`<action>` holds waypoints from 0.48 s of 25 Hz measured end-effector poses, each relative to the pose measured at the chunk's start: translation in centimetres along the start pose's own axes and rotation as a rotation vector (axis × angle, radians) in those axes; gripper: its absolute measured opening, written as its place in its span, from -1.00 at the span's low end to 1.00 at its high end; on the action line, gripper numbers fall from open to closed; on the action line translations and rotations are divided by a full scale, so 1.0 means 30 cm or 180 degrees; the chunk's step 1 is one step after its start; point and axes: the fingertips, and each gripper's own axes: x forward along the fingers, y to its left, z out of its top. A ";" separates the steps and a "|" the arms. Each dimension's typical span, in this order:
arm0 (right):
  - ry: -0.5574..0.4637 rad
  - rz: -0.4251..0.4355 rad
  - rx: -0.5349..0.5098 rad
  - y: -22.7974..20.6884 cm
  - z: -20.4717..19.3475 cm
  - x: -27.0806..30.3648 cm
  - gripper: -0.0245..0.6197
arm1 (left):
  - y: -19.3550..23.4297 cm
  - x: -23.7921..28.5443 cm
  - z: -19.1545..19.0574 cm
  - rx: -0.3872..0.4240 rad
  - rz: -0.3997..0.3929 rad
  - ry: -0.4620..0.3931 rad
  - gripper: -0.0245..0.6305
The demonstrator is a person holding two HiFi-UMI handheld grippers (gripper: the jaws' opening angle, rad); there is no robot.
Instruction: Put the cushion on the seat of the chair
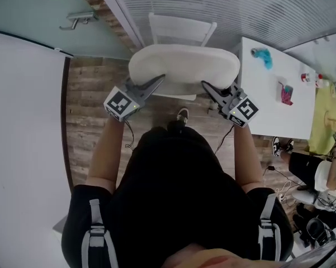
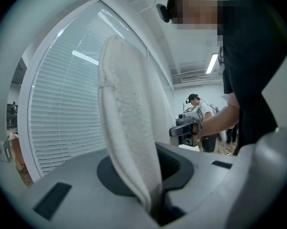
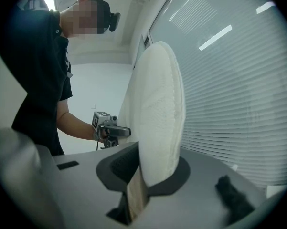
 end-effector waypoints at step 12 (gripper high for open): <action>0.0113 -0.0076 0.0343 -0.215 -0.190 0.107 -0.75 | 0.167 0.141 -0.198 -0.0271 0.0101 0.0179 -0.69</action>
